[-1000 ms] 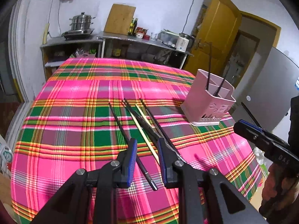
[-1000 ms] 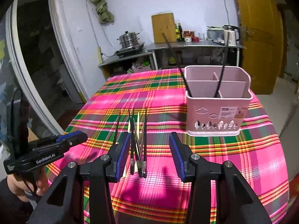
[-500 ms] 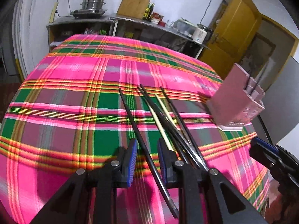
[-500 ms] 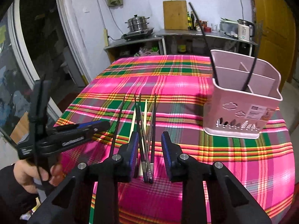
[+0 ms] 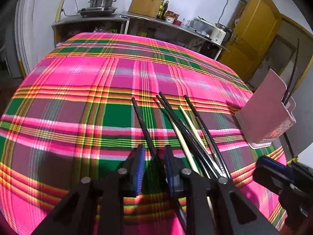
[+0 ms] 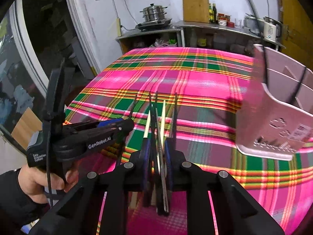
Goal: Organize utensils
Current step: 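Move both tools back down to the remaining chopsticks, then grasp a black chopstick with the left tool while the right tool grasps another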
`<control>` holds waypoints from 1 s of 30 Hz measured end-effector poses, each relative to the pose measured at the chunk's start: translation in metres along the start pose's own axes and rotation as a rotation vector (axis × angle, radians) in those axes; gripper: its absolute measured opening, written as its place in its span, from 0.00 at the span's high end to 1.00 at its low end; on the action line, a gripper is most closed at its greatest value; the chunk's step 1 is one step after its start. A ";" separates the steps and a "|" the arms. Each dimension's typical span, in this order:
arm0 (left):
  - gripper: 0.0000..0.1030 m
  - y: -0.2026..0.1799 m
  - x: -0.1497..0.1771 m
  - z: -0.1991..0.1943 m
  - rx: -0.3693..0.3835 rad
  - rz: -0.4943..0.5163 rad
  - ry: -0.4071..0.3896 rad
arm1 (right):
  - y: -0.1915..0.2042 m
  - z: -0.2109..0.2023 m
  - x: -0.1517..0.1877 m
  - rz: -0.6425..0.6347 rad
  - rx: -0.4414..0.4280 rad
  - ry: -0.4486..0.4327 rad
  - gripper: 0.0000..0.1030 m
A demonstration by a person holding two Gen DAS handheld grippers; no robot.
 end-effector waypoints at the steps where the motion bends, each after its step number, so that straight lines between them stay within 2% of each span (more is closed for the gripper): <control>1: 0.90 0.001 0.000 0.000 -0.006 0.008 0.000 | 0.001 0.004 0.000 -0.003 -0.001 0.006 0.85; 7: 0.91 0.011 0.001 -0.003 0.005 0.024 0.009 | 0.009 0.035 -0.007 -0.035 -0.004 0.052 0.86; 20: 0.91 0.033 0.008 -0.013 0.029 -0.005 0.027 | 0.015 0.087 -0.021 -0.065 -0.014 0.127 0.87; 30: 0.90 0.034 0.006 -0.010 0.028 0.001 0.035 | 0.012 0.099 -0.026 -0.076 0.011 0.144 0.90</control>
Point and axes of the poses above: each gripper's, at about its wrist camera, not at the fingertips, and z roughly the way its jaws point, y to its left, x to its underside, the point moved 10 cm from there along z, roughly the way its jaws point, and after that the axes turned 9 degrees about z, right-handed, at the moved point
